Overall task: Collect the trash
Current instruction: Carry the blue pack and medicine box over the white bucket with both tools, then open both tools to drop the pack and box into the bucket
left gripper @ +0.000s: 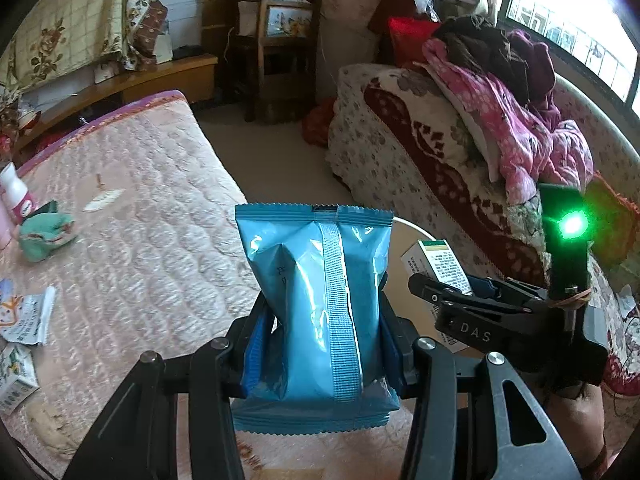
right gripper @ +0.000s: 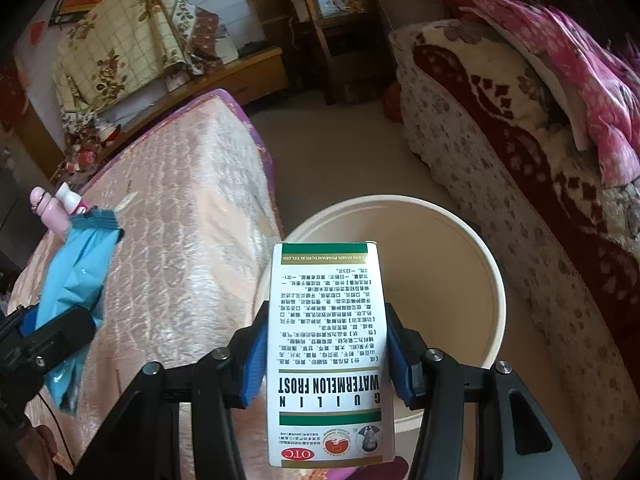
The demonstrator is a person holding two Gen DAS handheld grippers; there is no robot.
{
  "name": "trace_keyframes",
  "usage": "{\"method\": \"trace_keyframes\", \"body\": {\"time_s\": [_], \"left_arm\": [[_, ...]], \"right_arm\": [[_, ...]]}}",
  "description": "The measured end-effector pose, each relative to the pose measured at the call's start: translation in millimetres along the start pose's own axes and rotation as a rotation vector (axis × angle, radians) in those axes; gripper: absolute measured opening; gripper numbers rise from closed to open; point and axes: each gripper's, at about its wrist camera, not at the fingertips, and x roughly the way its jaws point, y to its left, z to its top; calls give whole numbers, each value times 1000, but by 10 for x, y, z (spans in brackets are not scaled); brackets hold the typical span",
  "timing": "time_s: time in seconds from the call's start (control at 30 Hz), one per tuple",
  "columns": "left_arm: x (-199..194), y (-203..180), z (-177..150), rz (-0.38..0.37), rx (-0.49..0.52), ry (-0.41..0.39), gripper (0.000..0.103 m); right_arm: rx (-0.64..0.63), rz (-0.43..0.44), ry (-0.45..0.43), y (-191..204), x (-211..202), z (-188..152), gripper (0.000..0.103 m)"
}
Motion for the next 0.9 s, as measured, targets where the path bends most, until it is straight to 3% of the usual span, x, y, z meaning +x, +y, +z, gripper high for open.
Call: {"method": "trace_keyframes", "body": {"time_s": [0.5, 0.67, 0.77, 0.9], "left_arm": [[466, -65, 36, -54, -41, 51, 54], [518, -65, 16, -70, -49, 52, 66], [523, -80, -1, -64, -36, 54, 68], [531, -64, -13, -78, -48, 61, 70]], "right_arm": [[62, -51, 27, -354, 184, 10, 55], [82, -58, 46, -431, 292, 10, 56], [107, -52, 53, -477, 328, 5, 74], [125, -51, 37, -511, 303, 6, 74]]}}
